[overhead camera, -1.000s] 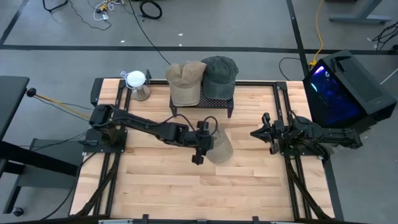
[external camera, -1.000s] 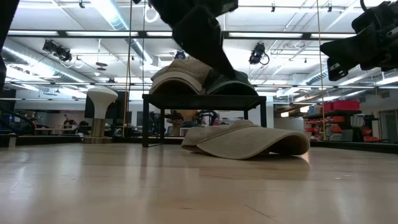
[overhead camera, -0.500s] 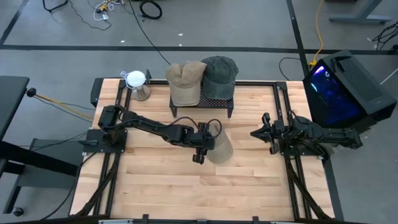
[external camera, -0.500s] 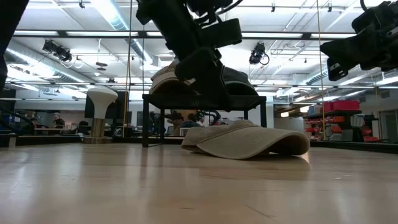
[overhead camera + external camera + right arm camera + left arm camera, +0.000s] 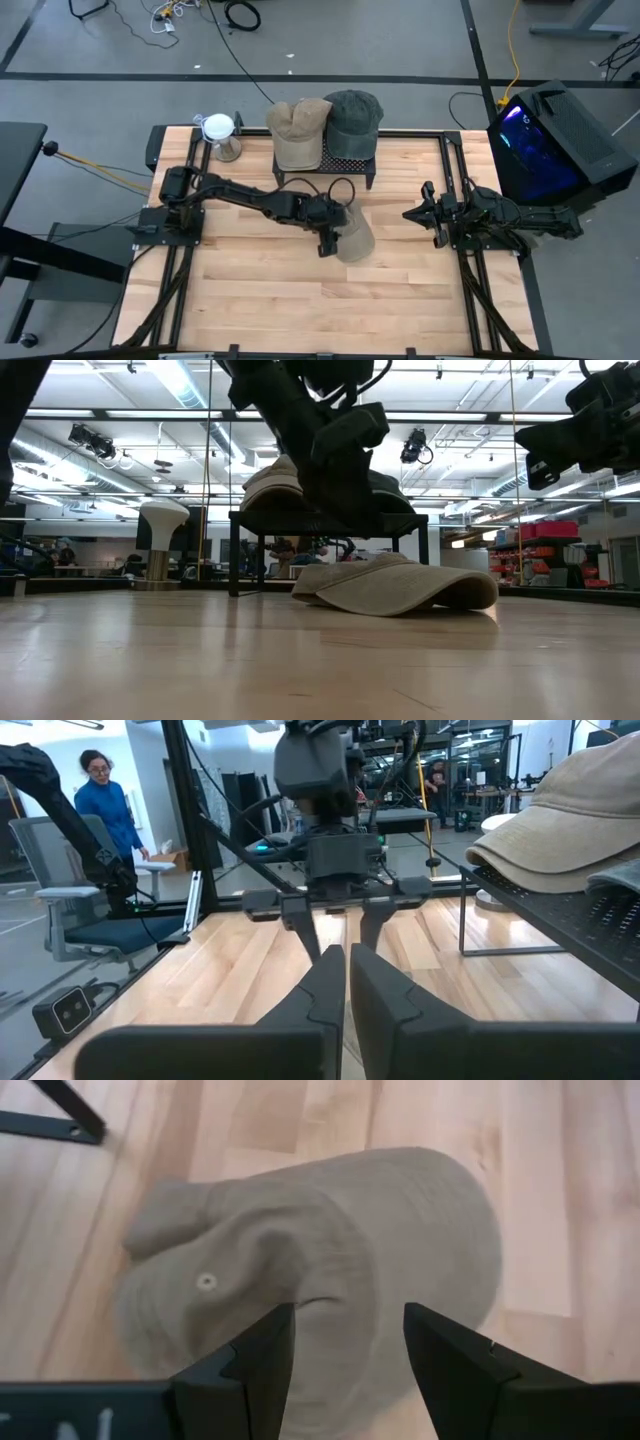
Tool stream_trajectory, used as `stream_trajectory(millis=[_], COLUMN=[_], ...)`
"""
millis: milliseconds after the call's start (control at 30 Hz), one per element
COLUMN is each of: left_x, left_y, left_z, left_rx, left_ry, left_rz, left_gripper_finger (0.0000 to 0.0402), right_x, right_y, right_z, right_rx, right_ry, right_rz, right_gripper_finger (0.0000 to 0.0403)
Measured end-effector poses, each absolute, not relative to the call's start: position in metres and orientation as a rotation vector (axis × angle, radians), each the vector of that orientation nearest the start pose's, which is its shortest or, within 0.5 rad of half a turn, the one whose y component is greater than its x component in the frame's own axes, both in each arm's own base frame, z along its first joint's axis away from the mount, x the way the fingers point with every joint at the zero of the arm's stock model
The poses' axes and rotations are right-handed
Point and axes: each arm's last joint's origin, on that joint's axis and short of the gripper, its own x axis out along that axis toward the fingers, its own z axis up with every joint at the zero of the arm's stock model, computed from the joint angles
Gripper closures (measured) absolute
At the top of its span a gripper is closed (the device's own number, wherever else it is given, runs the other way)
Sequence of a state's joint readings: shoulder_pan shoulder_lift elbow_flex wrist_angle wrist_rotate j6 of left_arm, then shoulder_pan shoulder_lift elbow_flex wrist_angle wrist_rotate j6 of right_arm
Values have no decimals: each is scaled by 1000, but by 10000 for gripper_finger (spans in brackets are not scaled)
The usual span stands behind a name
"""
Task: Pick & Place hat
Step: Stack the brown cap on the other brown cap on the shelf
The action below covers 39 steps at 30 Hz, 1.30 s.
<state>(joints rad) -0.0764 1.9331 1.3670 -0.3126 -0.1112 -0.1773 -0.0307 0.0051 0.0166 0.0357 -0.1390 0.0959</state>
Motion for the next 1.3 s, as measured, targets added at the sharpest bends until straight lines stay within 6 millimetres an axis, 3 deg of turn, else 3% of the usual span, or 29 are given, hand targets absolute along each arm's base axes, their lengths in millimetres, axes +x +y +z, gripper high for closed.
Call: stream_trajectory(millis=[200,567,1300], left_x=[414,416,426], left_y=[-34,-23,-30], left_z=[191,192,162], left_rx=[-46,-98,-97], left_ry=[870,851,873], left_rz=[135,208,189], left_gripper_finger=[207,207,207], right_x=[97,97,97], right_y=[1,1,1], right_z=[172,172,172], right_rx=[92,92,91], right_ry=[-42,-42,-42], right_rz=[110,111,111], right_gripper_finger=[378,378,378])
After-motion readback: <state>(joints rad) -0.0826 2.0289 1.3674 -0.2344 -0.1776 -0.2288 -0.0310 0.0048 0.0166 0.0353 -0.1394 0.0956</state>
